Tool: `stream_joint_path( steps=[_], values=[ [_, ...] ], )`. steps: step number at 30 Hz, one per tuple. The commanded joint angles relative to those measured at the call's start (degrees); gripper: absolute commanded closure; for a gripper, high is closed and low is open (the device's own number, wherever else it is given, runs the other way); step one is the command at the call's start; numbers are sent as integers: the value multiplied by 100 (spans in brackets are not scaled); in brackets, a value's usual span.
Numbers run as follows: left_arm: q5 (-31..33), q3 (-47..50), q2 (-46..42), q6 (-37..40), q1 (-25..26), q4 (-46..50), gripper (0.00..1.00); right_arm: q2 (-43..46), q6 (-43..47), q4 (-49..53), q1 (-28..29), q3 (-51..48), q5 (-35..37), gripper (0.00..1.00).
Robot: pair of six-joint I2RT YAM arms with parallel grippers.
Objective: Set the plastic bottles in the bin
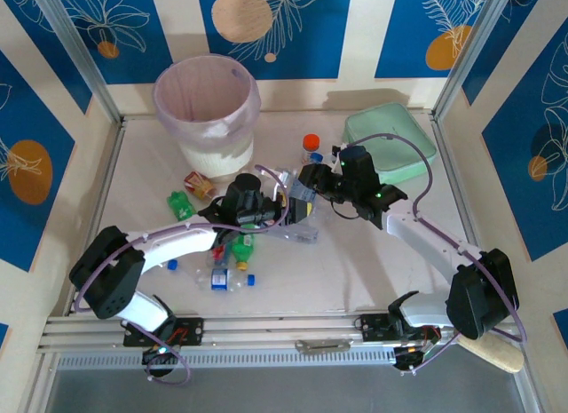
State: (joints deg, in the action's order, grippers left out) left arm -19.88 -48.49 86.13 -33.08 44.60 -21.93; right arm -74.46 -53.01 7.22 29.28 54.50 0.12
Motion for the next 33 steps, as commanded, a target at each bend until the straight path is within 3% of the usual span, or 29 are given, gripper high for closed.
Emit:
stream_joint_path(
  steps=[1, 4, 8, 10, 22, 33],
  values=[
    [100, -23, 35, -12, 13, -94, 44, 37, -86, -133, 87, -34, -284, 50],
    [236, 54, -37, 0, 5, -18, 48, 72, -68, -107, 87, -23, -241, 41],
    [426, 152, -135, 13, -29, 120, 48, 216, 72, 91, 31, 78, -74, 14],
    [501, 222, -198, 7, -50, 175, 48, 353, 172, 226, -57, 120, 33, 8],
    [957, 216, -1052, 457, -452, 934, 47, 1049, 341, 578, -728, -344, 367, 7],
    [683, -1731, -1353, 1641, -1535, 2162, 47, 876, 169, 368, -687, -566, 234, 7]
  ],
)
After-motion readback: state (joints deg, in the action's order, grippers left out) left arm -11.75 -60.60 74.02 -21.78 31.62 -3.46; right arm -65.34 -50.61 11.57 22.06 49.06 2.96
